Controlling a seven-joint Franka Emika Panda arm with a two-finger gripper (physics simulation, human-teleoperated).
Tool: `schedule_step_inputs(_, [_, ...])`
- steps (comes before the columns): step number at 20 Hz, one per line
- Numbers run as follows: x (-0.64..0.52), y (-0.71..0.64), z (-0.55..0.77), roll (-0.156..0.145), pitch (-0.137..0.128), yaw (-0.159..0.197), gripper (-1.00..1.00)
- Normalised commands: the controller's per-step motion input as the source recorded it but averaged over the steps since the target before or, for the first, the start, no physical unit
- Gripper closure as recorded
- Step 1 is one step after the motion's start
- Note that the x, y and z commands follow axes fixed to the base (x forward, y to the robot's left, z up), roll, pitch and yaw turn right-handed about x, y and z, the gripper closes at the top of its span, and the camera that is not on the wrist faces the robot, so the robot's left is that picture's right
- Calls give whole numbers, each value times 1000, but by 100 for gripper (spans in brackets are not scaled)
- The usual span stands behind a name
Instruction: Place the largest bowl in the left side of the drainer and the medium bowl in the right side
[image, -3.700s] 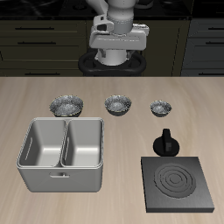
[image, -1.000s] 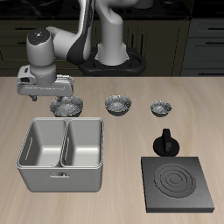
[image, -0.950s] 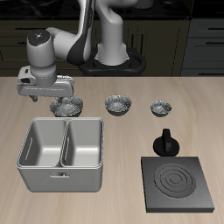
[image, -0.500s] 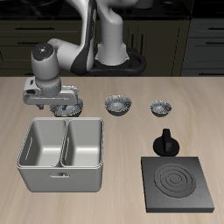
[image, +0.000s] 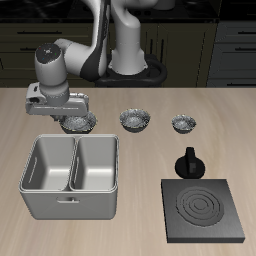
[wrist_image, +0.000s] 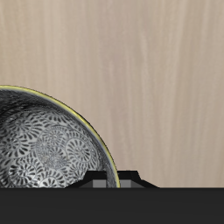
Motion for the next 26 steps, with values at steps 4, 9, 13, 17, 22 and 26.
schedule_step_inputs(4, [-39,42,362,-11,-49,46,100])
schedule_step_inputs(9, [-135,107,641,-65,-65,18,100])
schedule_step_inputs(13, [-145,343,774,-71,-71,31,100])
schedule_step_inputs(17, [-24,286,477,-34,-35,10,100])
schedule_step_inputs(22, [202,194,458,-54,-23,40,100])
schedule_step_inputs(26, [281,129,339,21,-6,-5,100])
